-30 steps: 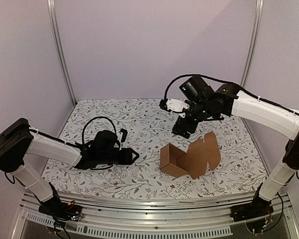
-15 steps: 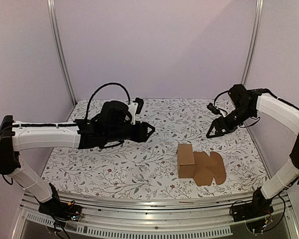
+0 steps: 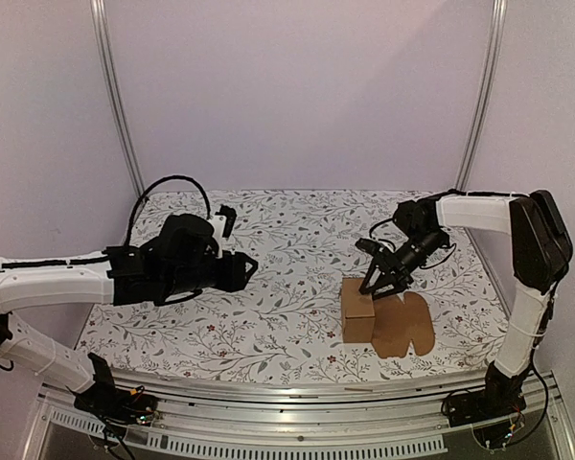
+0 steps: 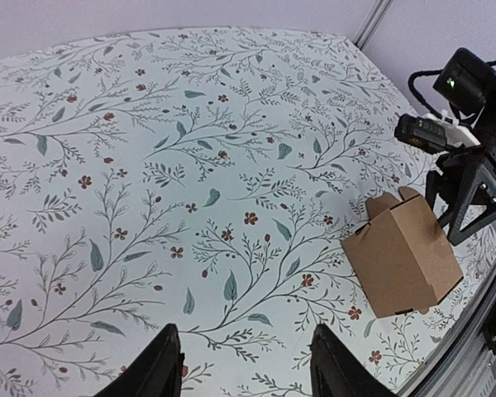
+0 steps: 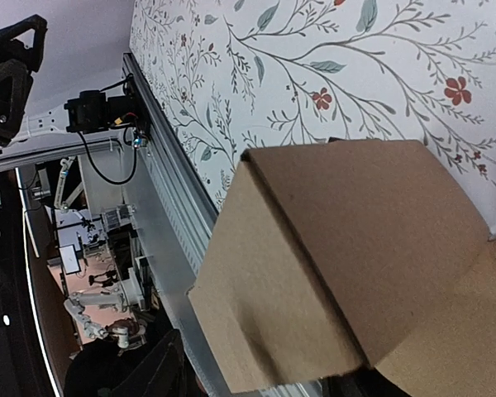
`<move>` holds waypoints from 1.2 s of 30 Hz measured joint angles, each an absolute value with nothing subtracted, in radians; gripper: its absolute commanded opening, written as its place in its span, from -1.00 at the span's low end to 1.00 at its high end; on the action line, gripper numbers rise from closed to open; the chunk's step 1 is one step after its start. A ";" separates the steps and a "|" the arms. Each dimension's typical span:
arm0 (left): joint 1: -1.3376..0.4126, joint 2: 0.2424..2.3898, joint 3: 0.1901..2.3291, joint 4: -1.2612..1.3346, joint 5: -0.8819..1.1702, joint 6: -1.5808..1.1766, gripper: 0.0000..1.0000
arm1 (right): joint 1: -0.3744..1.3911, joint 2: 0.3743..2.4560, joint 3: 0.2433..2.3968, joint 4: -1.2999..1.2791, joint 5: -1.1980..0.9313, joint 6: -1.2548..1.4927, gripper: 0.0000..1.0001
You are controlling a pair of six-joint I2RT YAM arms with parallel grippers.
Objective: Fold the paper box
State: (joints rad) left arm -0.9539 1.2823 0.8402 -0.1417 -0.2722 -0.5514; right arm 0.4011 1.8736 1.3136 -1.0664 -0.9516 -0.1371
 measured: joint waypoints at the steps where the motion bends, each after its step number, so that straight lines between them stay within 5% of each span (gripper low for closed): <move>1: -0.954 1.269 0.834 -0.150 -0.281 -0.554 0.05 | 0.417 1.898 1.330 -1.070 -0.964 -0.134 -0.11; 7: -0.954 1.218 0.796 -0.189 -0.312 -0.564 0.05 | 0.485 1.979 1.382 -1.081 -1.012 -0.128 -0.70; 11: -0.954 1.192 0.770 -0.205 -0.327 -0.568 0.06 | 0.530 1.977 1.391 -1.093 -1.011 -0.117 -0.90; 17: -0.954 1.168 0.748 -0.225 -0.336 -0.559 0.07 | 0.625 1.951 1.450 -1.141 -0.862 -0.131 -0.94; 26: -0.951 1.089 0.746 -0.285 -0.351 -0.503 0.07 | 0.848 1.930 1.615 -1.212 -0.248 -0.273 -0.96; 31: -0.950 0.859 0.667 -0.314 -0.393 -0.523 0.16 | 1.067 2.039 1.675 -1.208 0.020 -0.376 -0.96; 36: -0.947 0.656 0.574 -0.303 -0.468 -0.468 0.21 | 1.188 2.143 1.728 -1.207 0.154 -0.441 -0.65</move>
